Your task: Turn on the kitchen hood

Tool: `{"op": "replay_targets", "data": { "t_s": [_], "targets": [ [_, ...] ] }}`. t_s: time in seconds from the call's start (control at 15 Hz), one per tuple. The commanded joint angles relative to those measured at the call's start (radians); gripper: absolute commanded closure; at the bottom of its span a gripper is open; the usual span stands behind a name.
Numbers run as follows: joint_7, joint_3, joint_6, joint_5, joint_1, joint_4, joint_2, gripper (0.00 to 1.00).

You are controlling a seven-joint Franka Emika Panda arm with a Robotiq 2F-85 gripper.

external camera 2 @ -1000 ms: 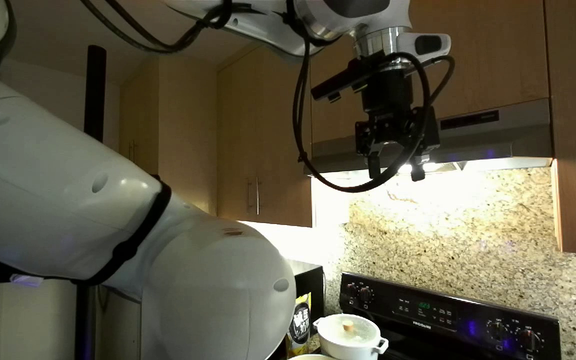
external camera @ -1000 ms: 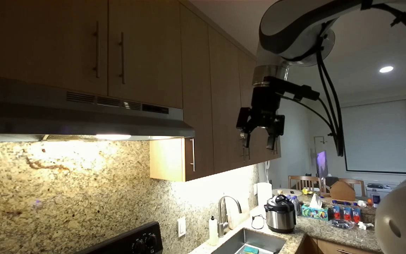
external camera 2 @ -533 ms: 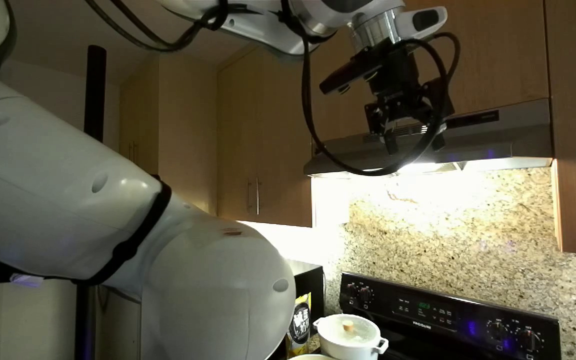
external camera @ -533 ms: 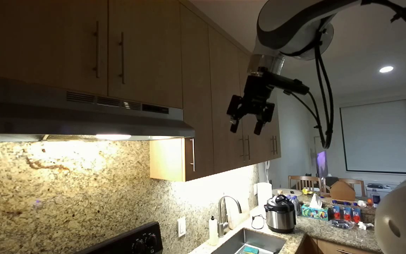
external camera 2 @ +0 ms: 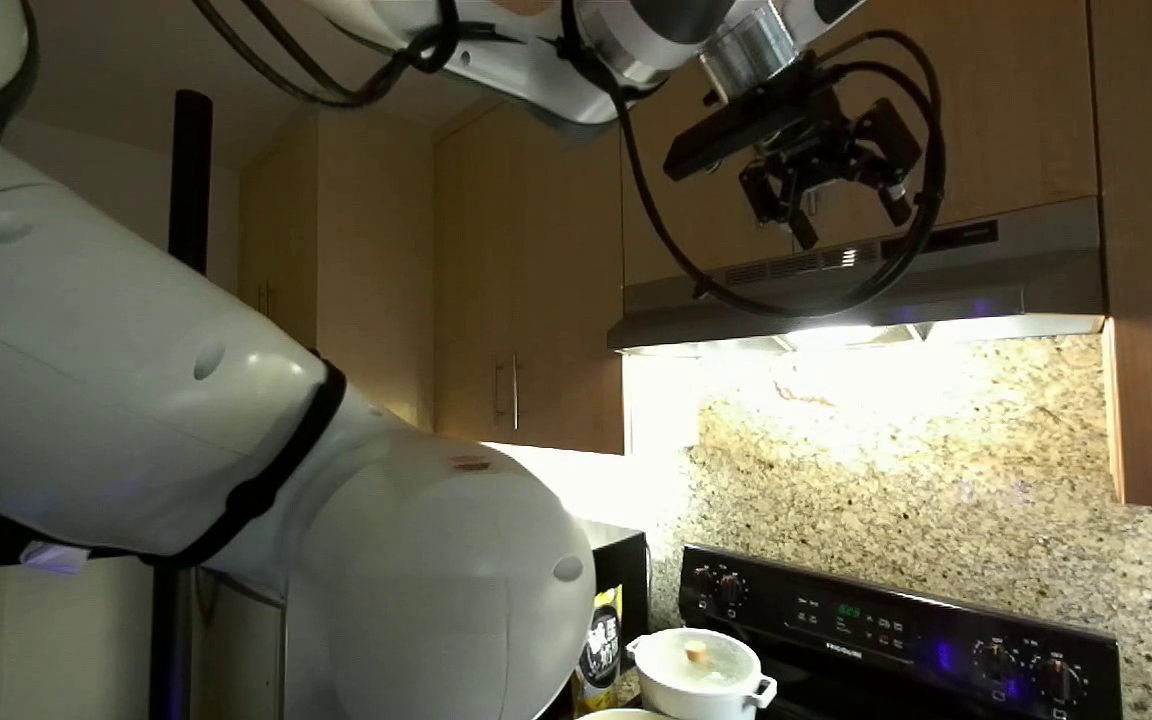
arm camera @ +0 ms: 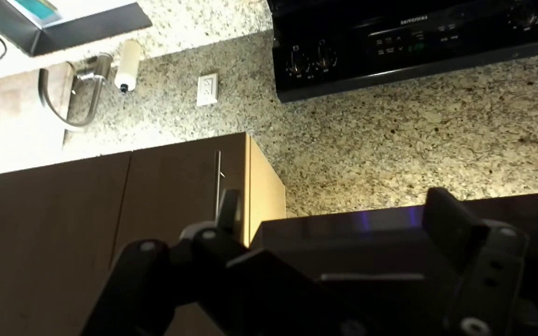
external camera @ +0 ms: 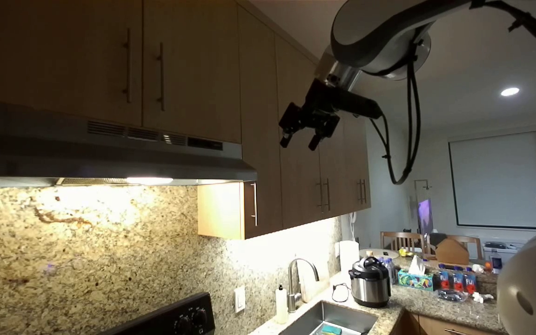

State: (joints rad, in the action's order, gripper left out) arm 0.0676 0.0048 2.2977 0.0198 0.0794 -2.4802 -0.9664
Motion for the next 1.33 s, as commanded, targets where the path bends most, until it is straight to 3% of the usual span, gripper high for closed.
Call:
{"op": "replay_targets", "data": {
  "t_s": [0.0,0.6,1.27],
  "targets": [
    [-0.003,0.007,0.017,0.007,-0.008,0.002,0.012,0.00],
    [-0.002,0.031,0.055,0.020,-0.013,-0.008,0.038,0.00],
    [0.010,0.091,0.385,0.038,-0.004,0.038,0.267,0.00]
  ]
}}
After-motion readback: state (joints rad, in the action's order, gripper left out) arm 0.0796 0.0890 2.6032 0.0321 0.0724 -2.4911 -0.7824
